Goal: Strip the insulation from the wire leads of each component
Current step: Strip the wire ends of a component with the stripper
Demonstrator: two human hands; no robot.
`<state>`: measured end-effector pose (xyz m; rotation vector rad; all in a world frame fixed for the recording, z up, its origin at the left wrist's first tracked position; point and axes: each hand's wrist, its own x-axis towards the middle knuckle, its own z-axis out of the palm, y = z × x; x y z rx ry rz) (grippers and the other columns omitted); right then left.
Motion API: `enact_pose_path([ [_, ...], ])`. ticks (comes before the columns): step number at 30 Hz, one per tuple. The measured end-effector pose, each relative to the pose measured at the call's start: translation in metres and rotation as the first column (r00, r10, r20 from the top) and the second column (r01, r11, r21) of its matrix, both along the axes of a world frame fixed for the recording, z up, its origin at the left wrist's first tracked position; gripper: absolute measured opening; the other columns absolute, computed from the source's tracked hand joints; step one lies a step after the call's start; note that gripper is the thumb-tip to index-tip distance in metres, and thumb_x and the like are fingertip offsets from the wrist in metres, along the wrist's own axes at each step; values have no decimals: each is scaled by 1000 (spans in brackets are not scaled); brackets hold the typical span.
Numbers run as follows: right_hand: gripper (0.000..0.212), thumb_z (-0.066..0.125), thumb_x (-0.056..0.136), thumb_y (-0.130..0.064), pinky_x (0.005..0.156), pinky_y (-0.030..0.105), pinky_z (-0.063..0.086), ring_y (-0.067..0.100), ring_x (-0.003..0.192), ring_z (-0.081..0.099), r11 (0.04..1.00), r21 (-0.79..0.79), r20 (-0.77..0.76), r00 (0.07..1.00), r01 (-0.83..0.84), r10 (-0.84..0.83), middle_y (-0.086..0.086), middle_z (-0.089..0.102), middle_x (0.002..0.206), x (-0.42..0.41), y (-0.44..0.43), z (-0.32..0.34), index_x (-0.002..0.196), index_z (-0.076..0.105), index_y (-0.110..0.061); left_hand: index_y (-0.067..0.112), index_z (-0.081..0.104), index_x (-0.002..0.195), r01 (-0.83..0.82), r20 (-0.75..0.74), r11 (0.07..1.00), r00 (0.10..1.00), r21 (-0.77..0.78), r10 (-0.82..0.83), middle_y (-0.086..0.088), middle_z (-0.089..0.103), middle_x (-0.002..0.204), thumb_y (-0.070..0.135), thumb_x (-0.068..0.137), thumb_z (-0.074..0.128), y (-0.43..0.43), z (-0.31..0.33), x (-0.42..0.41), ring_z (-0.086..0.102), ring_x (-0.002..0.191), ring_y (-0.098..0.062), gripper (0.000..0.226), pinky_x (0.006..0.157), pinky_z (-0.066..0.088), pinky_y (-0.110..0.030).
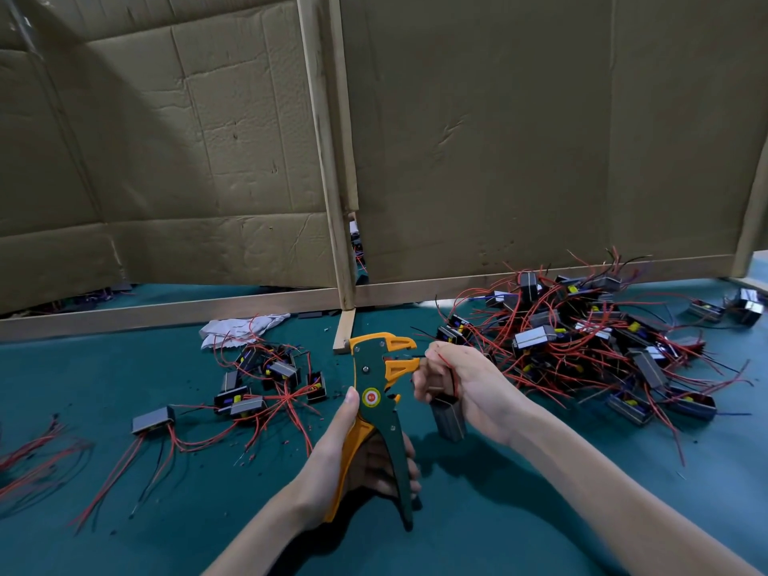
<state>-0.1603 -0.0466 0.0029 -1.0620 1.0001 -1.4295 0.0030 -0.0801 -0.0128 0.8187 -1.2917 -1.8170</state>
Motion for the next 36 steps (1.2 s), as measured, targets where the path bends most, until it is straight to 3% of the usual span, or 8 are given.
enact_pose_path([
  [1, 39, 32, 98, -4, 60, 29, 40, 18, 54, 54, 1000, -3, 6, 1000, 2, -2, 6, 59, 58, 1, 0, 1, 60, 36, -12, -3, 57, 80, 64, 12, 998, 998, 1, -64, -16, 57, 42, 90, 67, 31, -2, -7, 5, 61, 41, -18, 97, 48, 51, -21],
  [3, 39, 32, 98, -4, 60, 29, 40, 19, 53, 51, 1000, -7, 7, 1000, 4, -4, 6, 58, 57, 1, 0, 2, 59, 37, -12, -4, 62, 83, 219, 102, 975, 969, 46, -223, -26, 61, 65, 72, 86, 17, -3, -18, 11, 64, 60, -32, 88, 64, 55, -36],
  [5, 40, 32, 98, -4, 58, 28, 41, 20, 53, 49, 1000, -13, 2, 1000, 5, -5, 6, 57, 56, 1, 1, 5, 58, 38, -12, 2, 64, 69, 250, 110, 968, 962, 22, -251, -21, 59, 64, 79, 83, 24, -1, -33, 19, 60, 57, -31, 88, 58, 52, -35],
  [10, 51, 33, 101, -8, 60, 29, 42, 22, 54, 51, 999, -31, -26, 999, -28, 27, 8, 58, 59, 6, 2, 8, 53, 50, -17, 16, 58, 50, 55, 97, 997, 994, -47, -50, -9, 45, 50, 86, 67, 32, 3, -41, 9, 43, 38, -22, 77, 42, 39, -25],
  [17, 31, 39, 103, -22, 77, 33, 51, 12, 47, 33, 1000, -3, -51, 999, 2, -2, -6, 29, 50, -1, -6, 2, 73, 41, -12, -3, 70, 78, 221, -22, 975, 975, 2, -221, -30, 64, 80, 68, 77, 25, 1, -32, 17, 66, 72, -38, 84, 67, 56, -40],
  [24, 36, 44, 100, -18, 87, 40, 56, 10, 52, 34, 999, -21, -59, 997, 42, -43, 2, 31, 61, -3, -13, -1, 66, 51, -8, -2, 72, 79, 238, -6, 971, 971, 12, -238, -29, 65, 82, 68, 78, 25, 1, -30, 18, 67, 74, -39, 84, 66, 55, -39],
  [31, 20, 59, 86, -22, 80, 35, 57, 12, 51, 35, 999, -27, 56, 997, -45, 47, -3, 30, 56, -8, -13, -2, 73, 60, -7, -5, 70, 85, 213, 6, 977, 977, 8, -213, -31, 64, 85, 70, 77, 28, -2, -30, 21, 66, 79, -41, 86, 70, 55, -43],
  [36, 19, 60, 84, -24, 74, 32, 55, 14, 56, 48, 999, -24, 73, 997, -32, 34, 1, 47, 60, -11, -16, -5, 76, 62, -7, -12, 65, 92, 183, -6, 983, 983, 23, -183, -33, 63, 87, 70, 76, 29, -4, -29, 22, 66, 80, -43, 91, 69, 55, -42],
])
